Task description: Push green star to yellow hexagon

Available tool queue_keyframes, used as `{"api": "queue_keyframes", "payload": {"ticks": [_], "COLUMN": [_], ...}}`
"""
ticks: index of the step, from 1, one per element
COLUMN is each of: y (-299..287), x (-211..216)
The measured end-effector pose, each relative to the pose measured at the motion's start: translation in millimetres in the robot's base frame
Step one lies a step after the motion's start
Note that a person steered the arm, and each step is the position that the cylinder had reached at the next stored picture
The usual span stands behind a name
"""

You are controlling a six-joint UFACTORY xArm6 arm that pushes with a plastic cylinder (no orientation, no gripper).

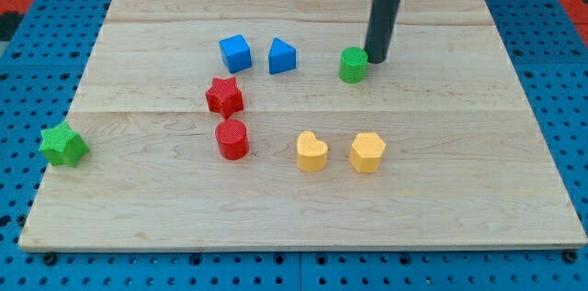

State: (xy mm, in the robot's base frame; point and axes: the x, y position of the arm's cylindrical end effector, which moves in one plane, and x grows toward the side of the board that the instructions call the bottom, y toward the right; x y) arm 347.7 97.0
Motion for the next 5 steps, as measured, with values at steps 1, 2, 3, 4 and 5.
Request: {"api": "queue_keyframes", "payload": {"ticks": [1,2,3,4,5], "y": [9.0,-8.0,-89.1,-185.0,-307.4], "x": [-19.8,-74.9,-86.2,-91.0,-69.5]}}
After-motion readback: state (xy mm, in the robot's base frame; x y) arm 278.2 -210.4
